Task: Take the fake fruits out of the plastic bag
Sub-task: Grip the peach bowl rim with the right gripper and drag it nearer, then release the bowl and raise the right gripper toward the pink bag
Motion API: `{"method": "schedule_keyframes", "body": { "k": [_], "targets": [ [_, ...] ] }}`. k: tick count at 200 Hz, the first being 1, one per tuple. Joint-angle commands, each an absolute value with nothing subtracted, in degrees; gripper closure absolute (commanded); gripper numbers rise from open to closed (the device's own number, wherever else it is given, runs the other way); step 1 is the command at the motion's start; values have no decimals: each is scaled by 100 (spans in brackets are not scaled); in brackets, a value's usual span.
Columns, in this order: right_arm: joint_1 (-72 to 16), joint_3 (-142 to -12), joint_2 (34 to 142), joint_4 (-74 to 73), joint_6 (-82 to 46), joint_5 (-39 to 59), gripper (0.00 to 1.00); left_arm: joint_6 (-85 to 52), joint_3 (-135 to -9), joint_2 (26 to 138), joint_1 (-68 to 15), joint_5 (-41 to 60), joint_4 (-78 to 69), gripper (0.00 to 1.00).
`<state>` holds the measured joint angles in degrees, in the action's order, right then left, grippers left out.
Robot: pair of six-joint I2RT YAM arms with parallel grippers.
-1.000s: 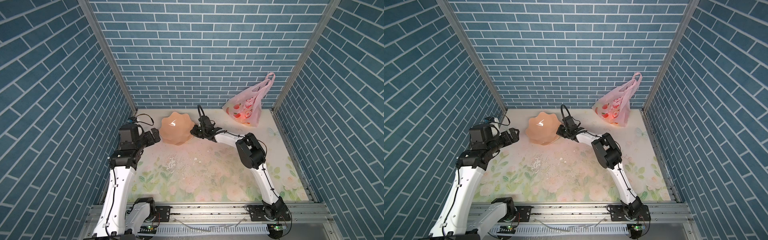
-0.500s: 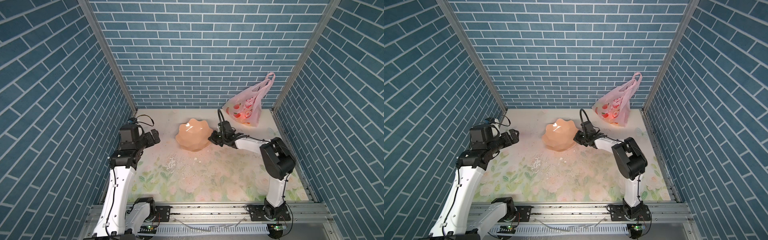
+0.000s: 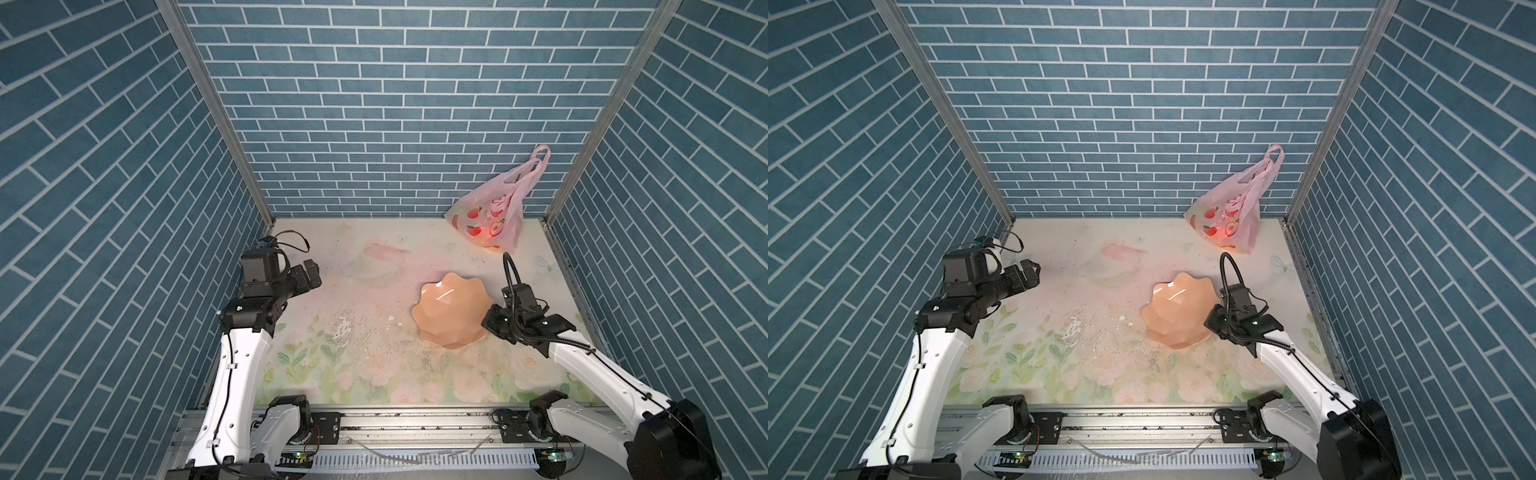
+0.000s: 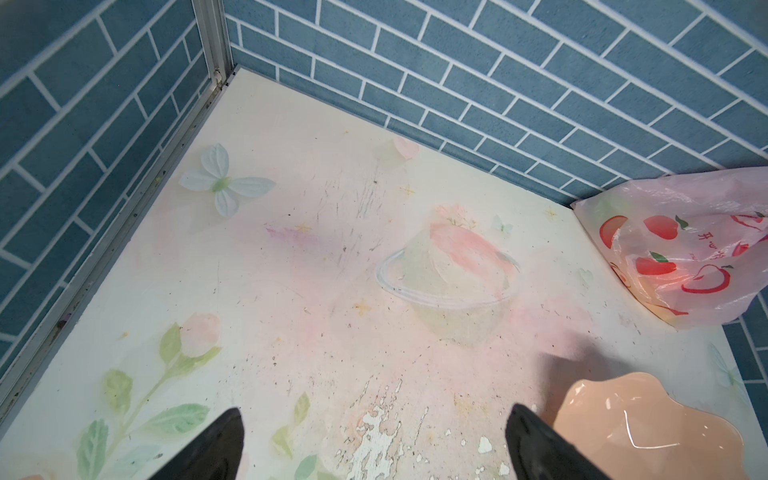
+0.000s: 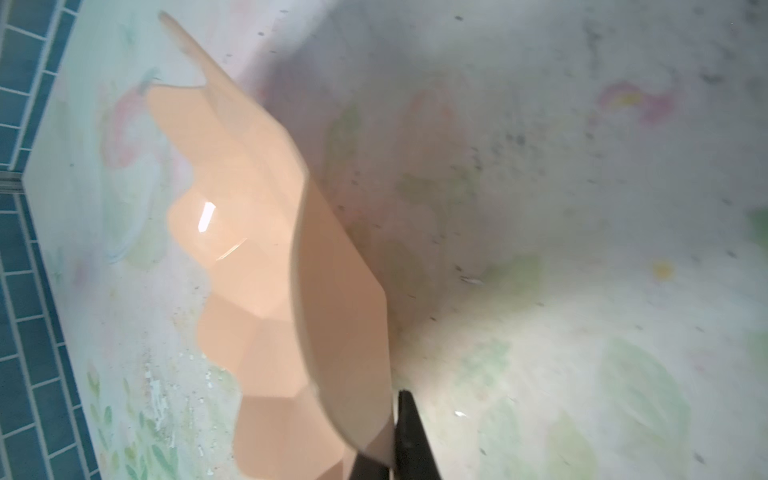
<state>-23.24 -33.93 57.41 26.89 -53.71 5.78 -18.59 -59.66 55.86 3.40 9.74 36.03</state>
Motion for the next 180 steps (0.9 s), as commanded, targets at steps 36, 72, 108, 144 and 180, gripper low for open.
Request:
{"method": "schedule_keyframes", "body": {
  "k": [36, 72, 108, 144, 180],
  "targets": [
    [-1749, -2882, 5421, 3033, -5256, 802, 100, -1828, -6073, 5588, 368, 1109, 3612, 1],
    [-1482, -2637, 5216, 3093, -5247, 890, 100, -1828, -6073, 5598, 365, 1125, 3621, 1],
    [-1240, -2415, 5095, 3078, -5247, 962, 100, -1829, -6073, 5620, 369, 1160, 3610, 1],
    [-1068, -2317, 4987, 3171, -5208, 948, 99, -1848, -6073, 5634, 369, 1181, 3603, 1],
    [-958, -2168, 4719, 3260, -5265, 919, 94, -1852, -6073, 5702, 369, 1281, 3586, 1]
  ]
}}
